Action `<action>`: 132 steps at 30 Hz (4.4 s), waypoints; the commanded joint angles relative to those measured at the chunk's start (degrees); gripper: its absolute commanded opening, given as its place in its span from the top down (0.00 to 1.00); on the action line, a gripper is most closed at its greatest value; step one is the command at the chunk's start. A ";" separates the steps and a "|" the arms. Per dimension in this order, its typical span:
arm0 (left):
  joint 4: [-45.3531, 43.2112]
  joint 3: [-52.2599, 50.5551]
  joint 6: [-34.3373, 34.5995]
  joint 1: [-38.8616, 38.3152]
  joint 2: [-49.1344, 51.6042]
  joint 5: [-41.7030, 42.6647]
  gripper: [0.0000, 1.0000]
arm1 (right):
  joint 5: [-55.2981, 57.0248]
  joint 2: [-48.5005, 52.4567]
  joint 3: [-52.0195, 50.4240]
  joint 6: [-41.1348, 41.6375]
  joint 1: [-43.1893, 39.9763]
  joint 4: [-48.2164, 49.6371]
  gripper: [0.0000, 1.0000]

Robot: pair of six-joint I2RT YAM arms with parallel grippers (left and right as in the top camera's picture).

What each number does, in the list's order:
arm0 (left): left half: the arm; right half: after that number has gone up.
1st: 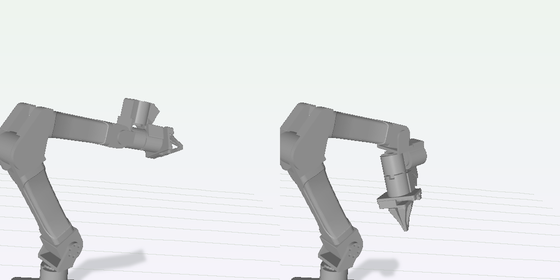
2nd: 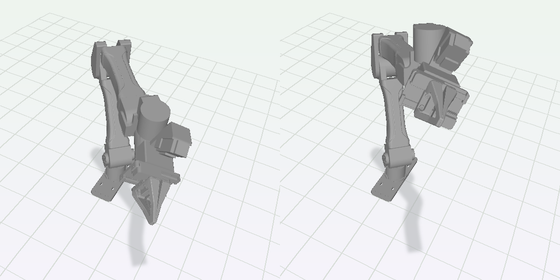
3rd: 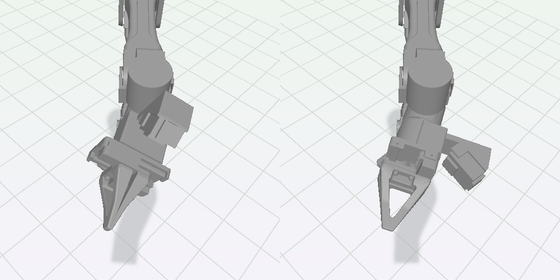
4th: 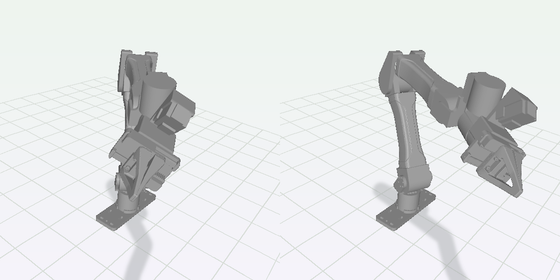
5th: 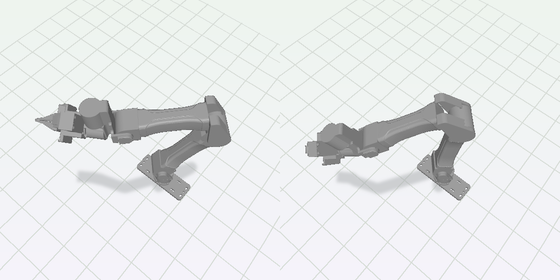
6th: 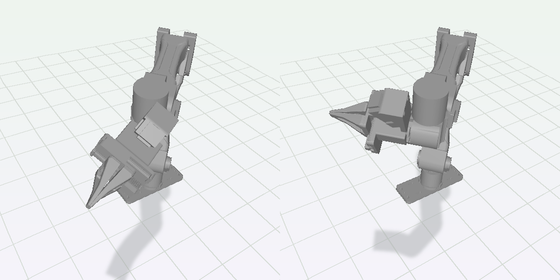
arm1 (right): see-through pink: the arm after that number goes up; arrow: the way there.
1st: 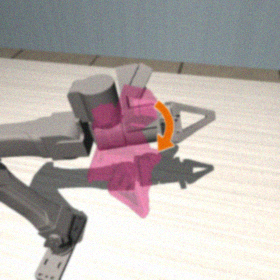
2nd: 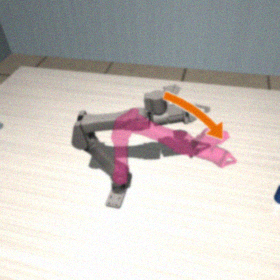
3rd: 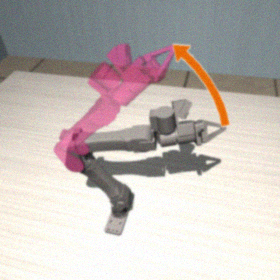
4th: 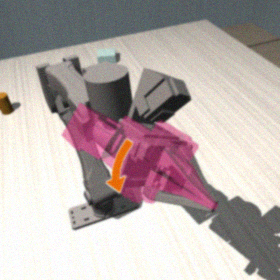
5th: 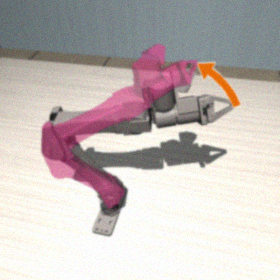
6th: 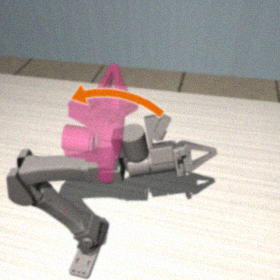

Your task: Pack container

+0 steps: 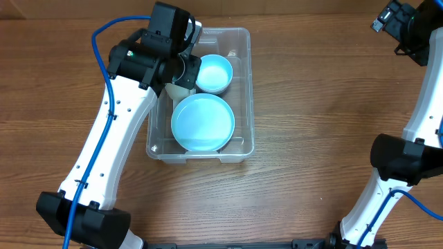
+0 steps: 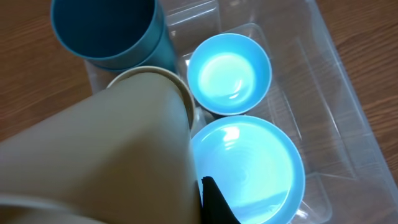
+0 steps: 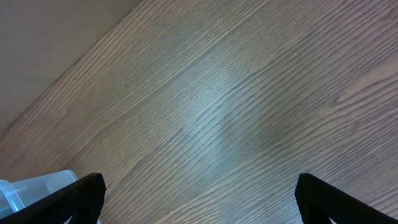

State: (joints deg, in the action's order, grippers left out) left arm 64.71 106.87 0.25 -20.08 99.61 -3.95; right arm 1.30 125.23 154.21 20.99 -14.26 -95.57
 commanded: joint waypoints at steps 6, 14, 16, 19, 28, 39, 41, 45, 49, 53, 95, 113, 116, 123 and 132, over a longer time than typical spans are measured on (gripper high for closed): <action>-2.03 0.70 1.68 -0.09 0.13 -5.66 0.59 | 0.09 0.09 0.22 0.24 -0.28 0.31 0.00; -3.67 0.85 1.66 -0.09 0.02 -5.70 0.47 | 0.09 0.09 0.22 0.24 -0.28 0.31 0.00; -3.32 2.12 1.68 0.00 0.02 -5.70 0.47 | 0.09 0.09 0.22 0.24 -0.28 0.31 0.00; 0.17 6.21 1.70 0.48 -0.17 -5.95 0.43 | 0.09 0.09 0.22 0.24 -0.28 0.31 0.00; 12.70 14.49 5.95 3.67 -4.31 -11.72 0.38 | 0.09 0.09 0.22 0.24 -0.28 0.31 0.00; 16.17 14.49 12.61 6.27 -13.40 -11.67 0.00 | 0.09 0.09 0.22 0.24 -0.28 0.31 0.00; 17.14 14.47 12.61 6.29 -13.38 -11.69 0.00 | 0.09 0.09 0.22 0.24 -0.28 0.31 0.00; 18.73 14.47 12.68 6.27 -13.99 -9.97 0.00 | 0.09 0.09 0.22 0.24 -0.28 0.31 0.00; 22.51 14.47 12.70 6.21 -18.40 -12.74 0.00 | 0.09 0.09 0.22 0.24 -0.28 0.31 0.00; 25.40 14.29 14.67 6.21 -26.45 -14.69 0.00 | 0.09 0.09 0.22 0.24 -0.28 0.31 0.00; -8.90 -60.70 16.06 6.19 -67.80 -3.91 0.00 | 0.09 0.09 0.22 0.24 -0.28 0.31 0.00; -2.78 -73.42 16.06 4.96 -87.06 -3.91 0.00 | 0.09 0.09 0.22 0.24 -0.28 0.31 0.00; -4.09 -77.64 16.06 5.33 -89.74 -3.91 0.00 | 0.09 0.09 0.22 0.24 -0.28 0.31 0.00; -4.74 -80.13 16.09 5.92 -90.40 -3.91 0.00 | 0.09 0.09 0.22 0.24 -0.28 0.31 0.00; -4.74 -80.13 16.09 5.92 -90.40 -6.14 0.00 | 0.09 0.09 0.22 0.24 -0.28 0.31 0.00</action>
State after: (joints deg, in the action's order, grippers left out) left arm 60.23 27.24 16.75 -14.52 9.89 -8.43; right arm 1.28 125.23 154.21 20.97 -14.26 -95.59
